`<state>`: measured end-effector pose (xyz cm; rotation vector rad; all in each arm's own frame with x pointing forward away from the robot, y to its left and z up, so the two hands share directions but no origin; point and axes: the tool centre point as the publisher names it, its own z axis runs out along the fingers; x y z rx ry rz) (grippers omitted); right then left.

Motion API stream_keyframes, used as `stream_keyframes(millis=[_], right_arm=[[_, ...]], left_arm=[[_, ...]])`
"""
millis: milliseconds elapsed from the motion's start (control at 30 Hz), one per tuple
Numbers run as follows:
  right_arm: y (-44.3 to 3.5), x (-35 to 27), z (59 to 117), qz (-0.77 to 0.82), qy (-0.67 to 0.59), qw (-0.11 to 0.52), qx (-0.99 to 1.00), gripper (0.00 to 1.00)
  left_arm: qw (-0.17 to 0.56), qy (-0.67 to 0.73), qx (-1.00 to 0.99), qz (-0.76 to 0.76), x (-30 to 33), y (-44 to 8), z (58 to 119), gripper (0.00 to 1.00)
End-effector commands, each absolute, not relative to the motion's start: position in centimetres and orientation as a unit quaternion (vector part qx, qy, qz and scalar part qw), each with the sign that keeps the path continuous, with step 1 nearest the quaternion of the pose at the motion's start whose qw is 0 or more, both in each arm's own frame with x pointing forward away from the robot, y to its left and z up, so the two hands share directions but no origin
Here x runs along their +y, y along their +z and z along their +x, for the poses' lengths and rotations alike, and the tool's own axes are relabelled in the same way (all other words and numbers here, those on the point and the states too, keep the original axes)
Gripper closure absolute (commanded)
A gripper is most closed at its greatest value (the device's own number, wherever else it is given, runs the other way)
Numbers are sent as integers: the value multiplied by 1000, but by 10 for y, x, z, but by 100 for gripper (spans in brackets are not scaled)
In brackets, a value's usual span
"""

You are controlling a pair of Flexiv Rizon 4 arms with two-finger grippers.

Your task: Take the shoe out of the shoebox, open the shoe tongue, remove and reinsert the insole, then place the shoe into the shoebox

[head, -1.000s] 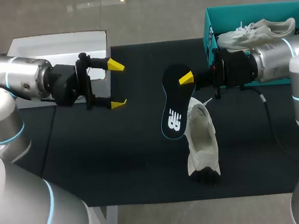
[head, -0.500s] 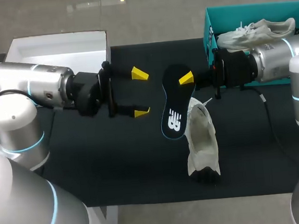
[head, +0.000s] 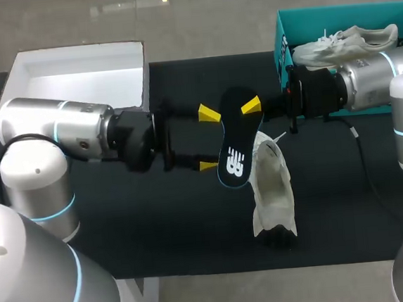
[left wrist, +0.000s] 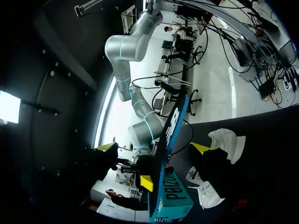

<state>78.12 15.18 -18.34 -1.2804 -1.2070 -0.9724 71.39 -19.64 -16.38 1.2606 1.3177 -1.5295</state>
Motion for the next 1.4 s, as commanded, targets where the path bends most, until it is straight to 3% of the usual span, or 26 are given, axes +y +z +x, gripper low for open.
stream_keyframes(millis=[33,267,300,433,500,600,833,933,1000,1400], right_arm=[[-183,152,780,-539,-407,535,-507,100],[-183,152,780,-539,-407,535,-507,100],[-183,152,780,-539,-407,535,-507,100],[-183,152,780,-539,-407,535,-507,100],[-183,152,780,-539,-407,535,-507,100],[-183,152,780,-539,-407,535,-507,100],[-183,152,780,-539,-407,535,-507,100],[-183,152,780,-539,-407,535,-507,100],[-183,152,780,-539,-407,535,-507,100],[-183,152,780,-539,-407,535,-507,100]], left_arm=[[373,-595,519,487,-209,-161,721,0],[367,-591,530,484,-215,-167,729,0],[366,-592,531,484,-216,-167,730,8],[359,-591,536,484,-219,-169,737,22],[358,-589,540,484,-220,-169,739,37],[357,-588,543,482,-221,-170,743,51],[344,-592,549,479,-227,-176,749,56],[342,-593,549,480,-230,-177,749,76],[339,-593,550,481,-232,-179,749,100],[335,-591,552,484,-231,-183,752,100]])
